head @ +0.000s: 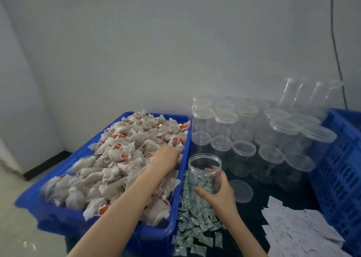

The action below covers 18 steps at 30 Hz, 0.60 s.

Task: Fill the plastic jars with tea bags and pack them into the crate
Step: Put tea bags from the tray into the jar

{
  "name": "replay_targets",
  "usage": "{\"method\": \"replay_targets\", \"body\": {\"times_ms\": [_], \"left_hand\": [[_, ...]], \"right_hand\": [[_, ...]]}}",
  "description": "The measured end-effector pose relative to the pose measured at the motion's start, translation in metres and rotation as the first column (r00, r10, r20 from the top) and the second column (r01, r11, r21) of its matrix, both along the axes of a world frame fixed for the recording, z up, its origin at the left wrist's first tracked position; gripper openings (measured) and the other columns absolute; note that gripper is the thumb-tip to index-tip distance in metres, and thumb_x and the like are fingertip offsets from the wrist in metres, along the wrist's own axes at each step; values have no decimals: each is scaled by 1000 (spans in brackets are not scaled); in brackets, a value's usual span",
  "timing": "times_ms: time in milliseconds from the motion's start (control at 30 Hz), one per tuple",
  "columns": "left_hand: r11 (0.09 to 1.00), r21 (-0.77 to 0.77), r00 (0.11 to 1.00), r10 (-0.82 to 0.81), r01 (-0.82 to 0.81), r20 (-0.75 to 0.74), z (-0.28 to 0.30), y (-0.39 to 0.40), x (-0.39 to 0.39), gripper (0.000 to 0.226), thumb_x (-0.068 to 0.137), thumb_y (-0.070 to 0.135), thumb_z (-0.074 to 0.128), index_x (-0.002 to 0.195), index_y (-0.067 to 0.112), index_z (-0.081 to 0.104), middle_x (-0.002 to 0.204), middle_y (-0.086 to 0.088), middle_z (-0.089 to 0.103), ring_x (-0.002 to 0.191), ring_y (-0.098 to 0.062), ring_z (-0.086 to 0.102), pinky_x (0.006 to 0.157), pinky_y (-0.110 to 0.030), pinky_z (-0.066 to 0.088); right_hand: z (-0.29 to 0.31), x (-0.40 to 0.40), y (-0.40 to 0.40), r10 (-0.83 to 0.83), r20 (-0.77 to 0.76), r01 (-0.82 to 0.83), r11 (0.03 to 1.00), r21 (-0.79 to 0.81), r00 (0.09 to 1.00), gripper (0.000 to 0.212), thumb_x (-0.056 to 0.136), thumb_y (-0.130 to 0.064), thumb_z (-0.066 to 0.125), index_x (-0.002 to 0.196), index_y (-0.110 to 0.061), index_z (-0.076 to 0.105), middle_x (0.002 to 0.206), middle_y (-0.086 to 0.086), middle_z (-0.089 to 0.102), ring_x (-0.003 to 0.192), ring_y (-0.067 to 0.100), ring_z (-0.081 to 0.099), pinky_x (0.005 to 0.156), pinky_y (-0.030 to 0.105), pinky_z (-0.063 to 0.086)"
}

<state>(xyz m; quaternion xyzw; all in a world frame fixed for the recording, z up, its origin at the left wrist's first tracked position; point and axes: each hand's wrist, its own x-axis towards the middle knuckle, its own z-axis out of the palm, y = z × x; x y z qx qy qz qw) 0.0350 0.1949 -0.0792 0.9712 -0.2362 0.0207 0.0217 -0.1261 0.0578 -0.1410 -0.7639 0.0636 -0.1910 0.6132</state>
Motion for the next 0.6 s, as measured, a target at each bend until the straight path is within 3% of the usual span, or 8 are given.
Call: {"method": "replay_targets", "body": {"times_ms": [100,267,367,433,500,600], "left_hand": [[995,-99,999,0,5,45,1,1,1,8,89,23,58,93,17,63,102,-3,60,91,-20,59,76,-32,51],[885,-465,999,32,-27,3,7,5,5,8,99,24,45,92,21,48,87,2,62,77,-15,60,69,-29,49],[741,-672,1000,8,0,9,24,5,-1,12,99,25,48,87,23,50,77,5,60,65,-8,56,60,-19,42],[617,-786,999,-33,34,17,39,5,-9,7,97,23,52,90,21,53,78,3,63,66,-10,60,62,-24,49],[514,-855,996,-84,66,26,53,5,-16,6,96,21,54,99,16,57,87,0,68,77,-15,66,72,-32,56],[416,-904,983,-181,105,31,68,4,-29,13,94,17,56,107,19,52,87,-1,70,76,-14,67,71,-32,58]], "right_hand": [[-3,8,1,-6,-9,6,1000,-1,1000,82,66,-27,91,134,-30,46,128,-14,60,119,1,55,98,26,45],[-5,19,2,-13,-45,13,1000,-8,999,79,65,-26,92,127,-39,45,126,-19,59,112,-7,55,87,15,44],[-5,23,4,-15,-63,12,999,-35,998,75,62,-28,93,118,-46,45,121,-20,59,111,-5,56,84,15,46],[-5,25,6,-12,-72,9,999,-48,997,74,61,-28,92,115,-47,45,120,-20,59,111,-4,56,85,16,45],[-5,27,7,-12,-80,8,999,-53,997,74,60,-27,91,114,-47,45,119,-20,60,111,-3,56,85,15,45],[-6,28,9,-14,-92,10,999,-44,996,71,59,-26,91,110,-49,46,115,-21,61,107,-4,58,79,10,45]]}}
